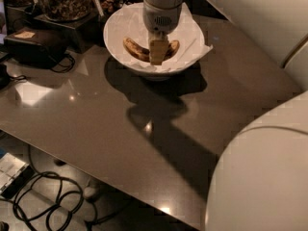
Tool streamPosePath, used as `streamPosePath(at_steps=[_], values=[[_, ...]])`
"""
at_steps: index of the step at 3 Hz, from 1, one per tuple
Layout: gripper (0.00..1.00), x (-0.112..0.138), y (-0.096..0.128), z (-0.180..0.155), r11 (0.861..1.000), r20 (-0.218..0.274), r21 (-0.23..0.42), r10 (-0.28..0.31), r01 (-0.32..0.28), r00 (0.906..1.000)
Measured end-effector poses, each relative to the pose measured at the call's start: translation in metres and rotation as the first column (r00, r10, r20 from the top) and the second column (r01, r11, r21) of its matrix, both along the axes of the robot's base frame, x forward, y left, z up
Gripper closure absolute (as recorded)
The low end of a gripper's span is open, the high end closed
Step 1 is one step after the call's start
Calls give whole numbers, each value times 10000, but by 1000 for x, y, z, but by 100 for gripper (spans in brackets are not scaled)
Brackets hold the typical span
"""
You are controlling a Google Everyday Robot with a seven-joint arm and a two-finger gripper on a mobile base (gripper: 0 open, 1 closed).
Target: Pick banana from white bowl
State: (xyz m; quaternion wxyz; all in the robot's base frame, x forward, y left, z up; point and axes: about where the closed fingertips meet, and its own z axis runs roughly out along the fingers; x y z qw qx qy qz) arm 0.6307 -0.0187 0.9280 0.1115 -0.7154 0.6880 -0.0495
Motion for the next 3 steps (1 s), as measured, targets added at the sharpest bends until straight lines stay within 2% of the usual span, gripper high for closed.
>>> streamPosePath(at_steps=[1,2,3], values=[[100,-39,10,33,9996,578,-295,71,-54,9983],[100,-41,11,33,9998,611,-183,74,-63,9981],[100,-66,15,36,9998,442,169,77,-84,9990]])
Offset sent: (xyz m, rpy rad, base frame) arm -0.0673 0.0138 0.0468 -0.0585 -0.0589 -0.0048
